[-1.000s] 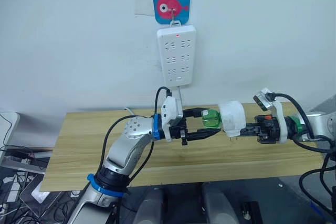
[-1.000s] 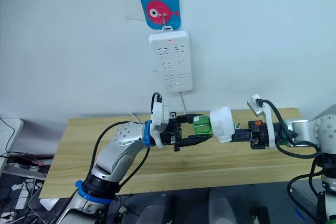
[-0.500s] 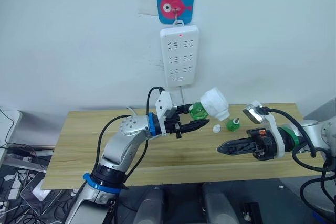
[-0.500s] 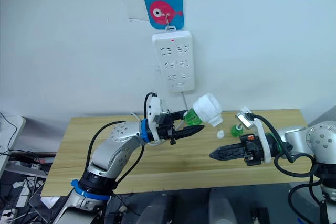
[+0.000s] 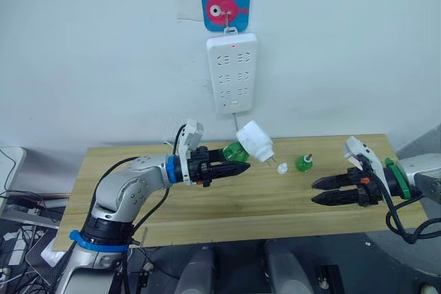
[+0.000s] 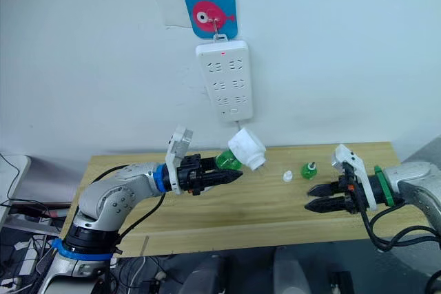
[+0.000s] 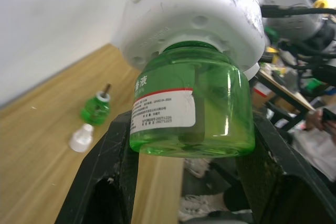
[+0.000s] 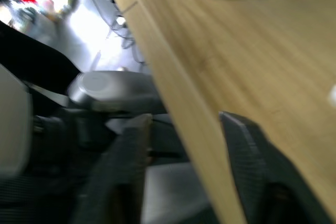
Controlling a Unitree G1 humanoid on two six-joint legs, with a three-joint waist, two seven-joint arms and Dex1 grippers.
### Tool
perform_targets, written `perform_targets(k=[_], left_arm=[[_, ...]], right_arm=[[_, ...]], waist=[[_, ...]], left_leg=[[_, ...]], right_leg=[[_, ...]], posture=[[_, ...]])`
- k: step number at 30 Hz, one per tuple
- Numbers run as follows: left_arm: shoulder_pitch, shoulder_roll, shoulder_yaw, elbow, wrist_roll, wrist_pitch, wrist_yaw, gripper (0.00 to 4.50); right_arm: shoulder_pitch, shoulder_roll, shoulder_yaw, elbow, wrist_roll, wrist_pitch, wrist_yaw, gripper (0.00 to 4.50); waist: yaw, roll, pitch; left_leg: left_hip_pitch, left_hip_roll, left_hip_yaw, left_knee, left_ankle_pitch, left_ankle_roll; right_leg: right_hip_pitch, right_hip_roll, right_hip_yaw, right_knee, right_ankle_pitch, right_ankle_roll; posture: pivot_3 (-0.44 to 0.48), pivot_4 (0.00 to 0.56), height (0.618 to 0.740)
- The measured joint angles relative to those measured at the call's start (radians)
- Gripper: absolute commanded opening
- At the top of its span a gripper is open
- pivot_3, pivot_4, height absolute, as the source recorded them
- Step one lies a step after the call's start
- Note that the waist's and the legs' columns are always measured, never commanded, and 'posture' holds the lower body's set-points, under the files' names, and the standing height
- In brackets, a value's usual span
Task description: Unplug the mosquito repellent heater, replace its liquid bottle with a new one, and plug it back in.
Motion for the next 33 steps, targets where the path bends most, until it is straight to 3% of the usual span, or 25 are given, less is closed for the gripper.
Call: perform_targets(k=[4,12,19,33], left_arm=[[-0.004,0.0,-0.039,0.028,0.15,-0.191,-0.012,2.23],[-0.001,0.049,-0.05,0.139,0.374,-0.616,-0.123,2.23],[-0.001,0.046,-0.075,0.206,0.481,-0.903,-0.18,2.23],[-0.013,0.014,-0.109,0.23,0.5,-0.955,-0.187,2.23]], right_arm=[[-0.058,0.06,-0.014,0.028,0.043,0.094,-0.024,4.46],[-0.106,0.13,-0.098,0.024,0.179,0.328,-0.123,4.46],[-0.183,0.197,-0.093,0.005,0.197,0.369,-0.163,4.46],[-0.205,0.297,-0.045,-0.094,0.122,0.254,-0.208,4.46]], waist=[[0.003,0.0,0.0],[0.008,0.0,0.0],[0.008,0.0,0.0],[0.006,0.0,0.0]], left_leg=[[-0.001,0.0,0.0,-0.001,0.001,-0.002],[-0.001,0.0,0.0,-0.001,-0.001,0.001],[-0.001,0.0,0.0,-0.001,-0.001,0.002],[-0.001,0.0,-0.001,-0.001,-0.001,0.002]], right_leg=[[0.0,-0.003,0.001,-0.001,0.0,-0.001],[-0.001,-0.004,0.001,-0.001,0.0,-0.001],[-0.001,-0.005,0.0,-0.001,0.0,-0.001],[-0.001,-0.004,0.0,0.0,0.0,-0.001]], posture=[[-0.127,0.213,0.74],[-0.113,0.214,0.74],[-0.096,0.215,0.74],[-0.107,0.217,0.74]])
